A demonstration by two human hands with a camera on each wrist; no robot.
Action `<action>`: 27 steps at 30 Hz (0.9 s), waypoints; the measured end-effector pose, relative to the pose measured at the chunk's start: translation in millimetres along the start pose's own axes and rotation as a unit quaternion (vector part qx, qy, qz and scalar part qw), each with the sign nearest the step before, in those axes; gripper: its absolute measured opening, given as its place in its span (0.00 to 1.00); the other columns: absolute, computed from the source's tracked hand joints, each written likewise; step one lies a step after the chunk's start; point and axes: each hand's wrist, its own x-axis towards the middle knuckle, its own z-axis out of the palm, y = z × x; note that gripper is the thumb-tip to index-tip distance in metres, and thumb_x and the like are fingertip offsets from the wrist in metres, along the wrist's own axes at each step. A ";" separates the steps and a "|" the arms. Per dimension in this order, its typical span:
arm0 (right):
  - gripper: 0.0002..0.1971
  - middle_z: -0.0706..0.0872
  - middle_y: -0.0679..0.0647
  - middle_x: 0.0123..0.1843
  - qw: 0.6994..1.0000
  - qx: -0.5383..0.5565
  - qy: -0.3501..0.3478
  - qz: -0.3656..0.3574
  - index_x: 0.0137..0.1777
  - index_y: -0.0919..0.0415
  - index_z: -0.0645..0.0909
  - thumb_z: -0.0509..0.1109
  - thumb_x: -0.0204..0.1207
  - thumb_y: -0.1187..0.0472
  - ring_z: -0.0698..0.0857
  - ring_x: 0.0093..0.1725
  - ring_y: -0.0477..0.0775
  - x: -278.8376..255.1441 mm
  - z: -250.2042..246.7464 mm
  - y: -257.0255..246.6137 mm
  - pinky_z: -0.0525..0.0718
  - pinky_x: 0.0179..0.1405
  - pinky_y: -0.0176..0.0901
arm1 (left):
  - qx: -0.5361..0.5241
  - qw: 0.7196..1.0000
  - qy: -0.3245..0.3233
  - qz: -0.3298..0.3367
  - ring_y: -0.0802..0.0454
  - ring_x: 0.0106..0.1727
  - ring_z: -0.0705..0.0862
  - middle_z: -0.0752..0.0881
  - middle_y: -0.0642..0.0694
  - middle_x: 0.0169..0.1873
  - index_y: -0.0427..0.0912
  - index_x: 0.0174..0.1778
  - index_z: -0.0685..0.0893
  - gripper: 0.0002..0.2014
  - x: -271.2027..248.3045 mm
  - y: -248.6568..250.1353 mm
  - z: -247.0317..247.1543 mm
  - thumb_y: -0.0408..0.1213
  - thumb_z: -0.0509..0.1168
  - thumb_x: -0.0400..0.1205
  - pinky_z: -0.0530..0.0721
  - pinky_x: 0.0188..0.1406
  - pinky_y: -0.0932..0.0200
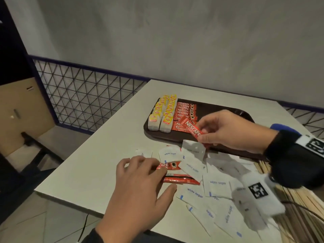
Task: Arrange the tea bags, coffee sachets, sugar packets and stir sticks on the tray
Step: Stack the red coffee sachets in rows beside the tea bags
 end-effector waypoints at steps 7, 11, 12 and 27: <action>0.04 0.90 0.46 0.49 0.986 -0.167 0.018 0.017 0.52 0.50 0.87 0.77 0.80 0.55 0.89 0.49 0.45 65.8 -8.4 25.2 0.91 0.55 0.47 | -0.051 0.996 0.072 0.030 0.55 0.52 0.82 0.86 0.66 0.47 0.62 0.46 0.91 0.16 0.4 -1.5 5.5 0.66 0.68 0.73 0.68 0.60 0.49; 0.04 0.88 0.46 0.50 0.975 -0.222 0.000 0.028 0.53 0.52 0.89 0.75 0.81 0.55 0.85 0.51 0.46 89.4 -1.9 27.7 0.84 0.51 0.41 | -0.061 0.993 0.086 0.057 0.55 0.49 0.83 0.86 0.66 0.45 0.63 0.41 0.91 0.14 4.1 -4.5 9.3 0.66 0.72 0.68 0.69 0.57 0.48; 0.04 0.88 0.46 0.50 0.973 -0.227 -0.012 0.034 0.53 0.53 0.89 0.76 0.81 0.55 0.84 0.51 0.46 93.2 1.0 27.4 0.83 0.51 0.40 | -0.066 0.992 0.092 0.061 0.55 0.48 0.83 0.86 0.66 0.44 0.63 0.39 0.91 0.13 4.8 -5.5 10.3 0.64 0.73 0.66 0.69 0.56 0.48; 0.05 0.84 0.45 0.46 0.963 -0.268 -0.040 0.014 0.50 0.53 0.86 0.79 0.77 0.58 0.85 0.49 0.48 125.3 18.1 32.1 0.86 0.52 0.42 | -0.104 0.985 0.102 0.092 0.60 0.47 0.82 0.88 0.66 0.41 0.64 0.38 0.91 0.14 11.8 -14.0 19.1 0.68 0.69 0.67 0.70 0.50 0.51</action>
